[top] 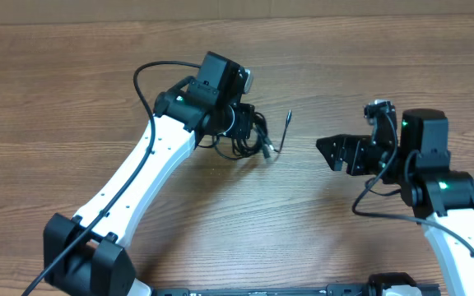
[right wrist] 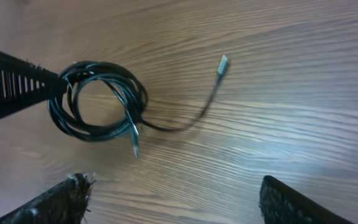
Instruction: Untangle cables
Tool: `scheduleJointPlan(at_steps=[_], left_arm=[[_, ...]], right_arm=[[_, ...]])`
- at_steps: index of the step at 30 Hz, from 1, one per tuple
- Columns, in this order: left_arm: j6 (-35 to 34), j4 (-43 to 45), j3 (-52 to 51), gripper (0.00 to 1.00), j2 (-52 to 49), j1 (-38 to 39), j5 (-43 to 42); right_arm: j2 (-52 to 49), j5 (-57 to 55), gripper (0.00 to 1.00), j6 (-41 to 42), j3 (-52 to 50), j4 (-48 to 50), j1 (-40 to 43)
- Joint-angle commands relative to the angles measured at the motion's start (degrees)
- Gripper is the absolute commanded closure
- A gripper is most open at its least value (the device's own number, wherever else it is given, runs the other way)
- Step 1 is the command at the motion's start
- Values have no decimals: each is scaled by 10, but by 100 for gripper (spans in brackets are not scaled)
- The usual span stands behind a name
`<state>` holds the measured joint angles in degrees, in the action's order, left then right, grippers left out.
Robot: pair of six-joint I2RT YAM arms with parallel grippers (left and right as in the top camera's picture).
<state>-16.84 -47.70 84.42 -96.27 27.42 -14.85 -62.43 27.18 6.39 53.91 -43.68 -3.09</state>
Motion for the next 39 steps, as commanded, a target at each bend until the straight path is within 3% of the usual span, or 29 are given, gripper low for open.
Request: scheduleJointPlan(at_steps=[1,7,13,17,19,21,22,29,34,36,39], left_arm=[[34,8,14,96,35,3,-77],[36,32,14,96,65,3,-143],[36,49,14,96,73,3,-252],[36,48,14,96,73,3,-308],[36,47,14,96,73,2,-316],[40,42,14,96,73,-2,-298],[40,37,14,96,73,-7,-277],[13,-36,14,96,73,-54,-18],[5,-74,14,96,73,-83,92],[-21,-86,13,96,73,-89,121],[-35,-90,13,96,71,-93,89]], right_arm=[[-25,51,17,0,16,26,-25],[-73,51,43,0,16,78,-78],[-106,51,41,0,16,145,-125],[-118,43,48,0,16,203,-132],[-120,25,60,0,16,220,-132],[-120,-5,88,0,16,224,-132],[-120,-22,96,0,16,222,-132],[-120,-170,96,76,16,153,-132],[-120,-255,96,127,16,103,-132],[-120,-218,96,141,16,100,-132],[-120,-30,96,54,16,125,-134]])
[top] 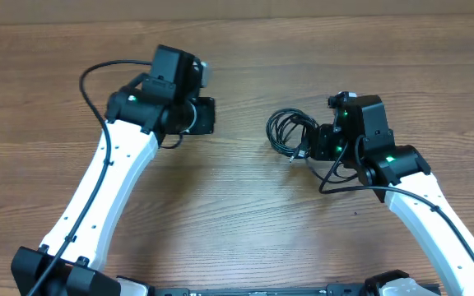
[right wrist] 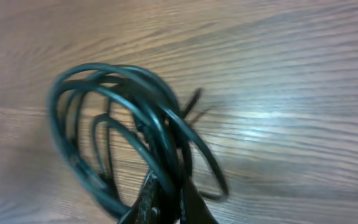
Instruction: Untangle cables
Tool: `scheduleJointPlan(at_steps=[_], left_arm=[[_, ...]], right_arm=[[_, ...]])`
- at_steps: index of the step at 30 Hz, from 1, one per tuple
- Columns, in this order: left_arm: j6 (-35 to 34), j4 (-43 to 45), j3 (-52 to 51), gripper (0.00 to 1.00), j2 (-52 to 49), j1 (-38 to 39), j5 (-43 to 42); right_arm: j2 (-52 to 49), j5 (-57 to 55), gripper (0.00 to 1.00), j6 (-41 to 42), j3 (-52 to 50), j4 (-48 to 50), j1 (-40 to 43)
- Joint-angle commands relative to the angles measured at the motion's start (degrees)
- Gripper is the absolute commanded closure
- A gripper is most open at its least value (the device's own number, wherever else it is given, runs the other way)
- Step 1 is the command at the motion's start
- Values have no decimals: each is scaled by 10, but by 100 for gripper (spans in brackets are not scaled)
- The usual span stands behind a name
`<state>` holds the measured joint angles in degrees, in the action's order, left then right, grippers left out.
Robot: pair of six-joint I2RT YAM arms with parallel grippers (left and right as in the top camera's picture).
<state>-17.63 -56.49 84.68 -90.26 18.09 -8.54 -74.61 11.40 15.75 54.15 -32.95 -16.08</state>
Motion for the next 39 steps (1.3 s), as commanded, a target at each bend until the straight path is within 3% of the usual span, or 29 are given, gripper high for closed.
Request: scheduleJointPlan(at_steps=[1,3,5,8,12,16,19,20,21,22,26,29,33,39], left_arm=[[-28,-3,10,96,11,0,6],[-28,-2,10,91,7,0,-43],[-27,-2,10,73,2,0,-95],[-27,-2,10,59,-9,2,-167],[-11,2,10,53,-26,3,-238],[36,31,10,50,-56,5,-371],[40,39,10,56,-75,14,-396],[40,40,10,66,-81,16,-396],[40,41,10,85,-86,18,-396],[41,43,10,96,-88,18,-396],[71,43,11,96,-80,5,-393],[76,42,12,96,-62,-22,-386],[75,27,13,96,-24,-76,-347],[76,5,13,96,20,-138,-289]], right_arm=[[2,185,96,-54,14,29,-4],[2,271,96,-60,14,54,-4],[2,311,96,-60,14,75,-4],[2,308,96,-57,14,89,-4],[2,302,96,-55,14,93,-4],[2,303,96,-53,14,93,-4],[2,303,96,-53,14,93,-4],[2,303,96,-53,14,93,-4],[2,303,96,-53,14,93,-4],[2,302,96,-54,14,93,-4],[2,212,96,-53,14,75,-3],[2,61,96,-40,14,33,-3],[2,-173,96,54,14,-34,-3],[2,-219,96,57,14,-49,-3]])
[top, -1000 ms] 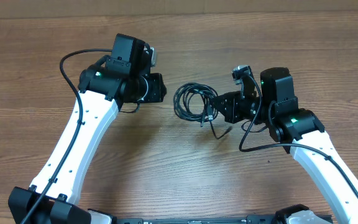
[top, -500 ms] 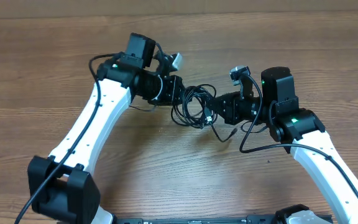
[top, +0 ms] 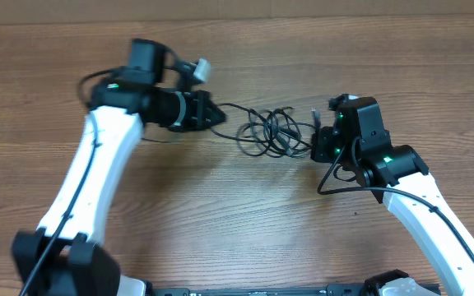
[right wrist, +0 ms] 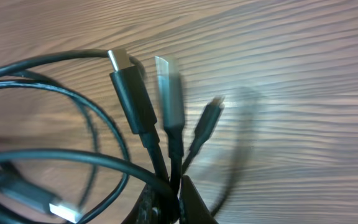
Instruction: Untangle cables
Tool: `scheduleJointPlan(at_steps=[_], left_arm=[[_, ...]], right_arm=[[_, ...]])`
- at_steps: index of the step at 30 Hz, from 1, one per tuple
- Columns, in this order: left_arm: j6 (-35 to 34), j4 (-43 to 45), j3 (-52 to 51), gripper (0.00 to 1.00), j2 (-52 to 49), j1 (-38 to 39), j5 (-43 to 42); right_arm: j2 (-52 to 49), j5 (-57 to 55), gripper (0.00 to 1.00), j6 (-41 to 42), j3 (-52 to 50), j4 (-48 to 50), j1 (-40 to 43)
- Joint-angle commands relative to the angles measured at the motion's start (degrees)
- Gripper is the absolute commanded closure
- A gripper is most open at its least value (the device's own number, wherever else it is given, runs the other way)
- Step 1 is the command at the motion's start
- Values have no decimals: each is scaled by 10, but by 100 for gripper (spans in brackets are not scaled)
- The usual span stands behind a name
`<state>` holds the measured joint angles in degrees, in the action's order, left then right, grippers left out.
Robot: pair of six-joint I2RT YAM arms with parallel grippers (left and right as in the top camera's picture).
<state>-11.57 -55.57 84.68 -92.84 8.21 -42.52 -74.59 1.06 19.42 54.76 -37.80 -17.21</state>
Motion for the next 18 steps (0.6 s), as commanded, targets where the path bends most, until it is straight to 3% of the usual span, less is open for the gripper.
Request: scheduleJointPlan(at_steps=[1,4,7,11,13,16,18], left_arm=[[15,-4,13,96,51,-45,56],[13,-4,13,96,64,-62,79],[8,-3,13,96,75,-76,113],[-48,-4,13,96,94,-96,235],[-69,-1,13,96,105,-102,250],[-47,19,13,96,115,-96,122],[-33,25,13,96,111,-85,25]], right_arm=[[2,-115,96,20,7,0,8],[2,-116,87,20,7,-1,8],[2,-118,86,20,7,0,8],[2,-118,61,20,7,0,8],[2,-118,58,20,7,0,8],[2,-103,55,20,7,4,8],[2,-42,44,13,7,17,8]])
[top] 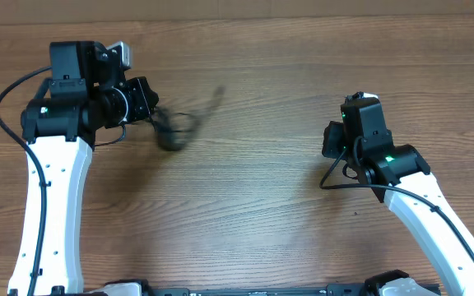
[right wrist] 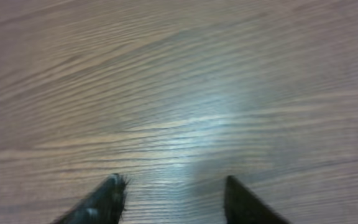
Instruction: Untangle cables
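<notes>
The black cable bundle (top: 171, 133) hangs blurred just right of my left gripper (top: 150, 107), which is shut on it at the table's upper left. A loose cable end (top: 216, 94) trails to the right of the bundle. My right gripper (top: 327, 140) is far from the cables at mid right. In the right wrist view that gripper (right wrist: 173, 190) stands open, and only bare wood shows between its fingertips (right wrist: 112, 190). No cable appears in that view.
The wooden table (top: 262, 205) stretches between the two arms. The right arm's own black cord (top: 336, 177) loops beside its wrist.
My right gripper has opened and let go of the cable ends. The left gripper has moved left toward the table's upper left, and the whole bundle has gone with it.
First my left gripper held the coiled cables mid table while the right stood open nearby. Then the right was shut on the coil and the left was apart. Later both held the cables spread between them. Now only the left holds them.
</notes>
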Tool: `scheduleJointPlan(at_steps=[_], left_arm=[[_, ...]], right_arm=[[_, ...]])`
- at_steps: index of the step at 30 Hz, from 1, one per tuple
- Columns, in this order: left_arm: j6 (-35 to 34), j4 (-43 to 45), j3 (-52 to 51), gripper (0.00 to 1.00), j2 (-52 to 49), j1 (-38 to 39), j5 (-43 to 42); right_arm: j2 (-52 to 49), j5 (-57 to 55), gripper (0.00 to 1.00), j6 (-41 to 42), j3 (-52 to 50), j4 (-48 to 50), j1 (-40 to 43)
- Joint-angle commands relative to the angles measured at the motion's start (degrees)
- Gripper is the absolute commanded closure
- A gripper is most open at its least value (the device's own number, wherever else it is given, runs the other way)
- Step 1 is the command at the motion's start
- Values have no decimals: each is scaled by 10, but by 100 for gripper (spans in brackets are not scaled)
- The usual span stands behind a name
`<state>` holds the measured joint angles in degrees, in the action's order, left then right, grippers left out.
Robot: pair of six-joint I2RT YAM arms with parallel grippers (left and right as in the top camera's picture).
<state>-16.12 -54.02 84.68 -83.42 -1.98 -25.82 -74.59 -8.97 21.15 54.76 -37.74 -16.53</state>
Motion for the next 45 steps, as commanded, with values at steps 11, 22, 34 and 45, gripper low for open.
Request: scheduleJointPlan(at_steps=[11,22,34,45], left_arm=[[59,118,13,96,13,125,-122],[22,-58,13,44,-11,125,140],[34,-13,13,42,-125,188,6],[43,98,13,39,-256,293,52]], right_arm=[[2,215,27,-51,7,52,2],[2,216,21,-51,7,28,1],[2,66,16,-46,8,-60,2],[7,47,5,-45,56,-91,12]])
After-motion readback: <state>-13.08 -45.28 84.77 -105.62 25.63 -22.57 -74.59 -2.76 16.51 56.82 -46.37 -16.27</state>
